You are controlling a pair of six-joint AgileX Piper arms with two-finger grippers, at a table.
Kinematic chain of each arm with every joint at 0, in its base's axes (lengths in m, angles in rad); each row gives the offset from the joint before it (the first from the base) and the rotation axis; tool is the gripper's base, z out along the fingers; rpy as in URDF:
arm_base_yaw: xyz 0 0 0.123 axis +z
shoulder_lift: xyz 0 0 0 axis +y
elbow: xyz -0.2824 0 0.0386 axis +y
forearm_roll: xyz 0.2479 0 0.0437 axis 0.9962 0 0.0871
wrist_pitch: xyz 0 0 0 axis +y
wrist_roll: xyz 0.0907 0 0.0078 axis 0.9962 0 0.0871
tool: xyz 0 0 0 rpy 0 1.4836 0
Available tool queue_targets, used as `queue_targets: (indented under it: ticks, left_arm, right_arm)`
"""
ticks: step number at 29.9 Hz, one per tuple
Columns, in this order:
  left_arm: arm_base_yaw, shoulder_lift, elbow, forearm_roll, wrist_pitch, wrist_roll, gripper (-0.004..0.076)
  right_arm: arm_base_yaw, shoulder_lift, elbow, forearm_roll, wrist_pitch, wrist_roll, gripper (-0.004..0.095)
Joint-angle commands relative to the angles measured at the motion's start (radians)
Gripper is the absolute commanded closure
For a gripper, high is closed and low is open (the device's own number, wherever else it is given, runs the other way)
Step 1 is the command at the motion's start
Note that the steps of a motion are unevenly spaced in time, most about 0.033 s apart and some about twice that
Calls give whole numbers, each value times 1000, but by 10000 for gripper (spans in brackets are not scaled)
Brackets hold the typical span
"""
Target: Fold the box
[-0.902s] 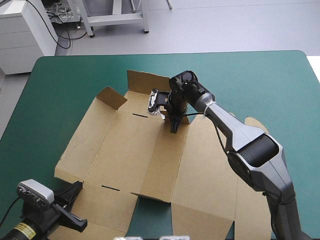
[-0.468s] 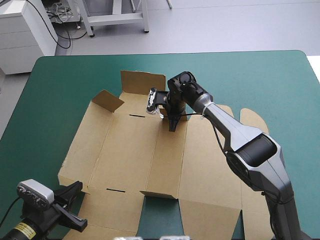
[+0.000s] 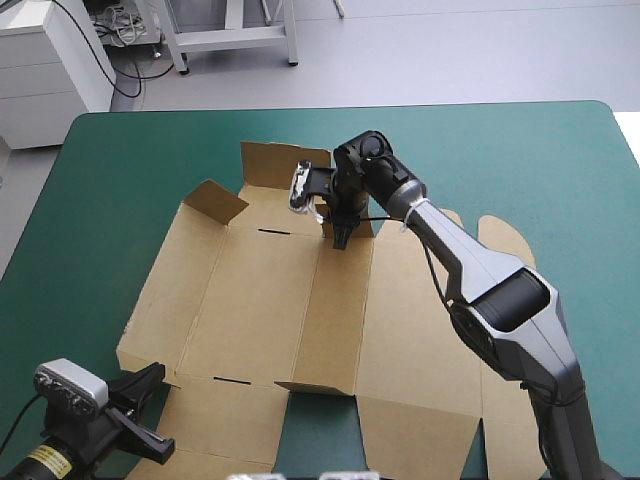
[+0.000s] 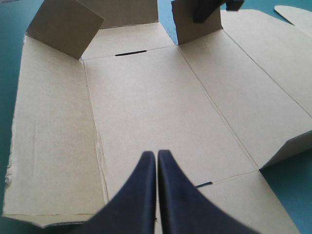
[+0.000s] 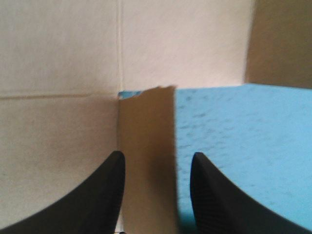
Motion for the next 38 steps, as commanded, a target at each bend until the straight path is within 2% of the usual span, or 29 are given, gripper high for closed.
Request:
queue_targets:
  ticks: [1, 6, 9, 11, 15, 16, 25, 35, 38]
  left_arm:
    - [-3, 13, -24, -18, -74, -3, 731]
    - [-3, 13, -24, -18, -74, -3, 731]
    - [-3, 13, -24, -18, -74, -3, 731]
    - [-3, 13, -24, -18, -74, -3, 731]
    - [-3, 13, -24, -18, -74, -3, 731]
    - [-3, 13, -24, -18, -74, -3, 731]
    - [-3, 13, -24, -18, -74, -3, 731]
    - [-3, 13, -24, -18, -74, -3, 731]
    - [-3, 13, -24, -18, -74, -3, 731]
  right_arm:
    - [-1, -113, -143, 20, -17, 50, 448]
    - [-1, -220, -221, 20, -17, 227, 448]
    - [-1, -297, -214, 22, -15, 301, 494]
    - [-1, -356, -195, 20, -15, 369, 571]
    - [-1, -519, -91, 20, -15, 485, 903]
    - [-1, -566, -60, 18, -15, 498, 924]
    - [-1, -1058, 463, -2, -38, 629, 924]
    - [-1, -1640, 1170, -2, -330, 818, 923]
    - [-1, -1771, 1332, -6, -379, 875, 923]
